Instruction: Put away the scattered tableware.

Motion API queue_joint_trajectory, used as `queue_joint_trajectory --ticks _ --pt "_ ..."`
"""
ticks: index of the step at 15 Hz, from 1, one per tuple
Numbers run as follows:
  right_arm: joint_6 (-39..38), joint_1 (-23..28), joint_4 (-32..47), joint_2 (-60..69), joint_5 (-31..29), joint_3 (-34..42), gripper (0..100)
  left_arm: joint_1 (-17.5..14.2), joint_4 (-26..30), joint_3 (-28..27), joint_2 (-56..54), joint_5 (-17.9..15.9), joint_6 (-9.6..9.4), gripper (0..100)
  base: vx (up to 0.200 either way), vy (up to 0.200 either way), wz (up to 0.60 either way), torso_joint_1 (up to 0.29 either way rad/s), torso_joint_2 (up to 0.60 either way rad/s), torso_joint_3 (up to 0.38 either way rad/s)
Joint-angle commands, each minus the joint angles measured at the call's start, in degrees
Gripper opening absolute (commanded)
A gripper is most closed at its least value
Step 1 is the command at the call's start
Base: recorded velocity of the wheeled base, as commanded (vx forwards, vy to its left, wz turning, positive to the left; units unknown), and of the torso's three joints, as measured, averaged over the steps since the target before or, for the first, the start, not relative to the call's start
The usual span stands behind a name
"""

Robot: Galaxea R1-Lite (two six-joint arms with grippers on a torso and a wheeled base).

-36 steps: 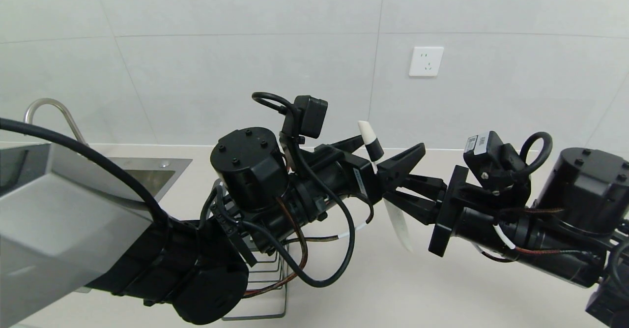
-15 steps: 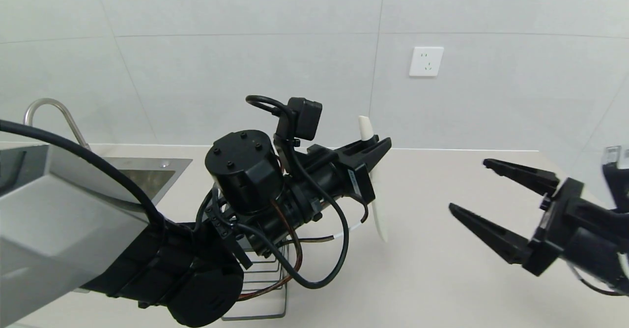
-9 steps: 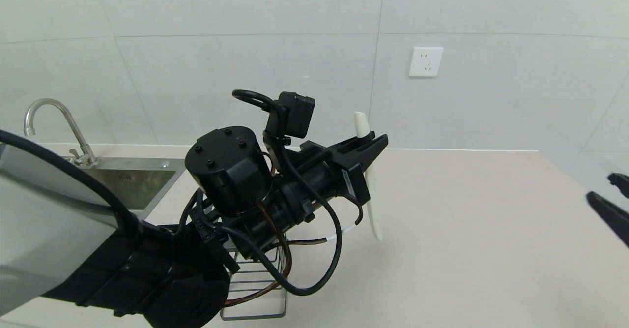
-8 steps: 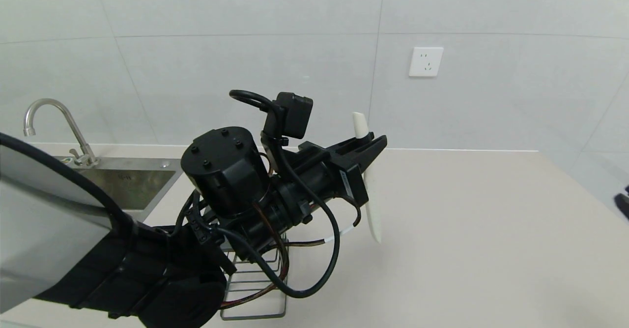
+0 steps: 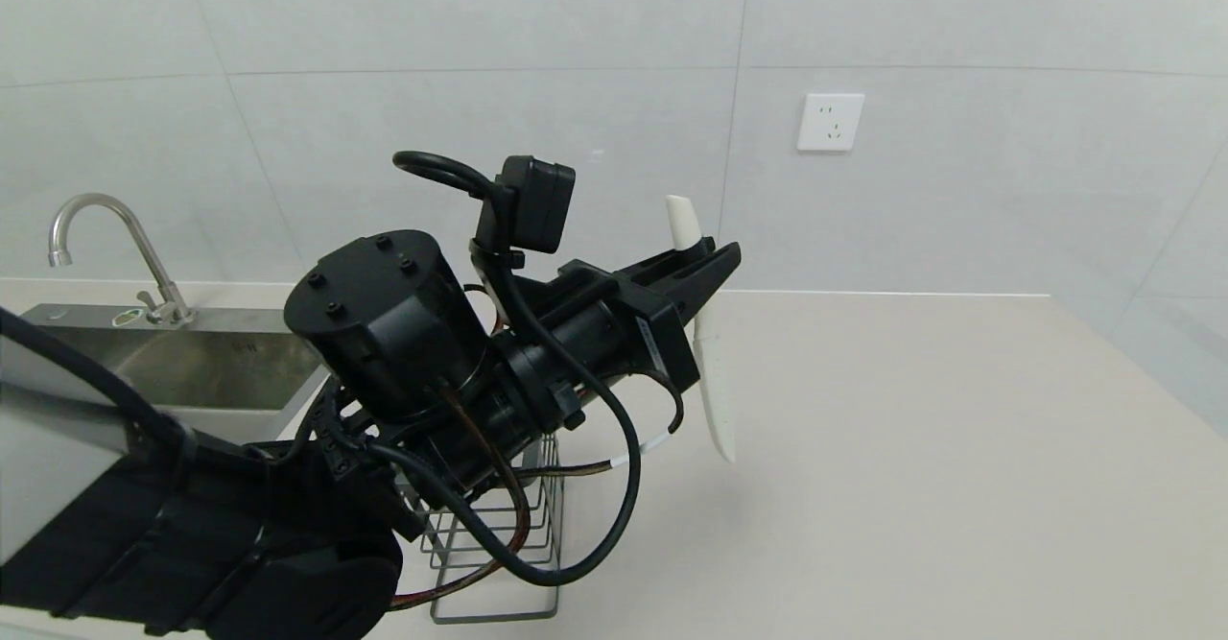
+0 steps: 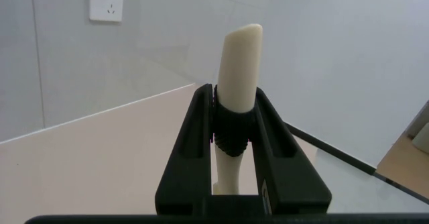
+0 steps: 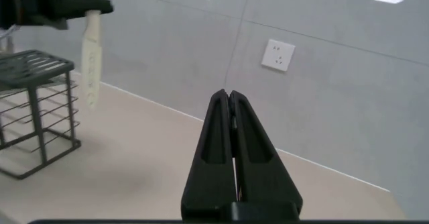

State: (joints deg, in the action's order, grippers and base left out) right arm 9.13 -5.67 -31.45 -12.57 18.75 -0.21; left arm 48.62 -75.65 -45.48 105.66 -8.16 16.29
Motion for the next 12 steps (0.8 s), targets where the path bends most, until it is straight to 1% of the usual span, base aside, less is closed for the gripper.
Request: queue_joint_trajectory --ticks 1,3,4,5,6,8,9,10,11,12 --pt "-0.17 -0.66 1.04 7.03 -2.93 0.21 0 -0.10 -0.02 0.13 -0.89 0.07 0.06 0 0.000 0.000 0.00 0.000 0.00 0.000" --pt "-0.43 -0.31 5.35 6.94 -8.03 0.21 0 -0.28 0.24 0.48 -1.77 0.33 -0.03 0 0.000 0.000 0.00 0.000 0.00 0.000" --pt "-0.69 1.19 7.28 6.94 -9.34 0.12 0 -0.28 0.24 0.83 -2.30 0.33 -0.03 0 0.000 0.000 0.00 0.000 0.00 0.000" --pt "-0.78 3.47 9.04 7.12 -9.17 0.03 0 -0.36 0.33 1.10 -3.09 0.33 -0.03 0 0.000 0.000 0.00 0.000 0.00 0.000" --pt "-0.78 4.26 10.18 7.38 -9.08 0.03 0 -0.36 0.33 1.19 -3.53 0.33 -0.03 0 0.000 0.000 0.00 0.000 0.00 0.000" --pt "-0.87 5.67 16.60 12.57 -9.08 0.21 0 -0.54 0.42 1.27 -5.20 0.33 -0.11 0 0.000 0.000 0.00 0.000 0.00 0.000" --pt "-0.87 5.67 16.69 12.57 -9.17 0.21 0 -0.63 0.42 1.27 -5.55 0.33 -0.11 0 0.000 0.000 0.00 0.000 0.00 0.000" --pt "-0.69 5.67 18.18 12.57 -10.05 0.21 0 -1.77 0.77 2.07 -6.34 0.33 -0.55 0 0.000 0.000 0.00 0.000 0.00 0.000" --pt "-0.78 5.67 20.47 12.57 -11.89 0.21 0 -2.65 0.86 3.56 -7.13 0.33 -1.96 0 0.000 0.000 0.00 0.000 0.00 0.000" --pt "-0.87 5.67 23.01 12.57 -14.35 0.21 0 -4.41 0.77 5.67 -8.27 0.33 -2.84 0 0.000 0.000 0.00 0.000 0.00 0.000"
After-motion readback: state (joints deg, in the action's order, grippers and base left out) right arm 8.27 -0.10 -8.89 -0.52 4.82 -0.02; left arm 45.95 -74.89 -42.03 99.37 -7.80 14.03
